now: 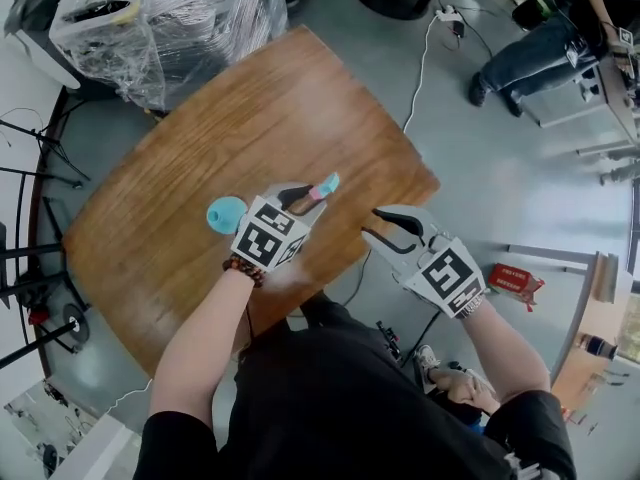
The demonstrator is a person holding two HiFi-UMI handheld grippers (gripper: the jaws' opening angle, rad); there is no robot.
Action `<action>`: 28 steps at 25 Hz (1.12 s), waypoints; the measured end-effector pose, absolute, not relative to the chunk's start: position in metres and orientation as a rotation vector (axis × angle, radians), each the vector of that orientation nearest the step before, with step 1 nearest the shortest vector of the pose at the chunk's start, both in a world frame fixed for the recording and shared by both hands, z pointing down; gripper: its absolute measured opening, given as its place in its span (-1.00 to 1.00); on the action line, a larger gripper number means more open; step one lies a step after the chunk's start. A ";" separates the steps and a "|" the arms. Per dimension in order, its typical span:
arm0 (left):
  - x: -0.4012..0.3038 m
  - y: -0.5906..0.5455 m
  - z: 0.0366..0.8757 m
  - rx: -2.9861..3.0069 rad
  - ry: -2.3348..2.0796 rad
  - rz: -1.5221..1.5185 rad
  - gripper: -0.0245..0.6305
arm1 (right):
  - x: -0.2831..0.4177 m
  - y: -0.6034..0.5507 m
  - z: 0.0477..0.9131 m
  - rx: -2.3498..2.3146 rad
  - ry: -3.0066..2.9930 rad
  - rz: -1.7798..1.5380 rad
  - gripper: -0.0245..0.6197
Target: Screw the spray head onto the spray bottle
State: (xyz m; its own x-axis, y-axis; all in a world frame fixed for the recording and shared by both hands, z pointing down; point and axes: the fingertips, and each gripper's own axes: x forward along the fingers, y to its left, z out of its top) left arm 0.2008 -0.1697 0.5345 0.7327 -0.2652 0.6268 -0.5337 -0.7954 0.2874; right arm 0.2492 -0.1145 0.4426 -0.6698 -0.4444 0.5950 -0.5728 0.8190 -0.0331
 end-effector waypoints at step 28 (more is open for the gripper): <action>0.102 0.012 0.333 2.483 0.564 0.059 -0.46 | 0.084 0.017 0.335 -0.060 -2.271 -0.497 -0.46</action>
State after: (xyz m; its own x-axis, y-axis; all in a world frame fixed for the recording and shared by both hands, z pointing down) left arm 0.1022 0.0120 0.3327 0.9094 0.4077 -0.0827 0.3817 -0.7387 0.5556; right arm 0.0836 0.0174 0.3349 -0.6843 -0.1132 0.7204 0.1979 0.9220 0.3329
